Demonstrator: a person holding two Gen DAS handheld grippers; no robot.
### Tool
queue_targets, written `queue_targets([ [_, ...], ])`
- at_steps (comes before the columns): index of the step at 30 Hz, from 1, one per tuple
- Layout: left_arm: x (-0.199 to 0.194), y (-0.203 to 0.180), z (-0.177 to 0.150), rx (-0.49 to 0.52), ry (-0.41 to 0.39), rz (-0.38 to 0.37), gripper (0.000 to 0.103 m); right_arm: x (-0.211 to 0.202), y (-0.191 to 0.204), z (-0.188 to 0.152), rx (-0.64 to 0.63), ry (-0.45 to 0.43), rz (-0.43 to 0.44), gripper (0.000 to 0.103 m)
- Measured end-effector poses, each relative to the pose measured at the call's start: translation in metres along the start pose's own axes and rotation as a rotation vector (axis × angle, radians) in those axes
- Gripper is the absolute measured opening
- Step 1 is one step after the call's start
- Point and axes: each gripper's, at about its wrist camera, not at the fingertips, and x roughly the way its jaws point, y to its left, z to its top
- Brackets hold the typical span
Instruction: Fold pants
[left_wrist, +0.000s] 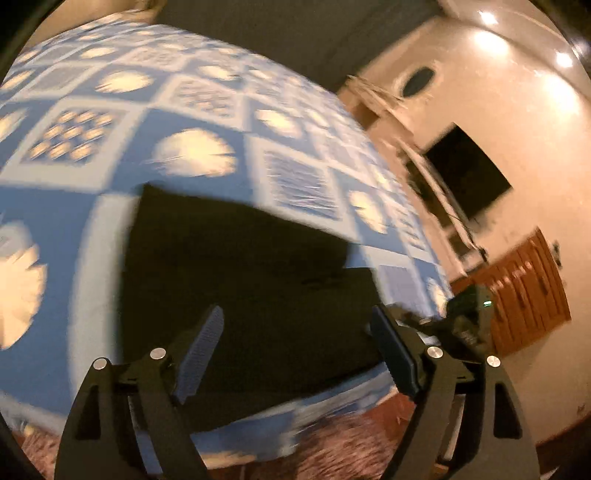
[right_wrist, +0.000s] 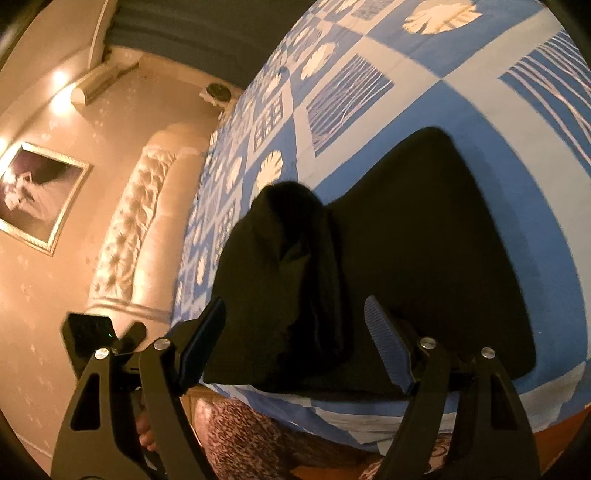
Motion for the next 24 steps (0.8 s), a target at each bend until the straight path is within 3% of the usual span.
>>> queue_targets([
  [4, -0.016, 0.072, -0.019, -0.155, 0.007, 0.096, 0.08, 0.027, 0.002, 0.002, -0.025, 0.081, -0.052, 0.077],
  [7, -0.021, 0.11, -0.029, -0.287, 0.001, 0.085, 0.08, 0.046, 0.009, 0.001, -0.057, 0.133, -0.085, 0.075],
  [8, -0.021, 0.118, -0.03, -0.318, 0.002, 0.079, 0.08, 0.052, 0.013, 0.0, -0.079, 0.152, -0.092, 0.064],
  [9, -0.02, 0.124, -0.031, -0.34, 0.007, 0.071, 0.08, 0.057, 0.015, -0.001, -0.088, 0.174, -0.092, 0.024],
  [10, -0.017, 0.127, -0.031, -0.359, 0.017, 0.061, 0.08, 0.063, 0.015, -0.002, -0.087, 0.201, -0.095, 0.013],
  [13, -0.014, 0.123, -0.034, -0.355, 0.026, 0.033, 0.08, 0.058, 0.022, -0.003, -0.12, 0.184, -0.107, 0.012],
  [18, -0.005, 0.11, -0.039, -0.322, 0.052, -0.001, 0.08, 0.009, 0.029, 0.004, -0.156, 0.082, -0.087, 0.01],
  [24, 0.014, 0.096, -0.043, -0.308, 0.088, -0.032, 0.08, -0.045, -0.01, 0.015, -0.103, 0.001, -0.162, 0.01],
])
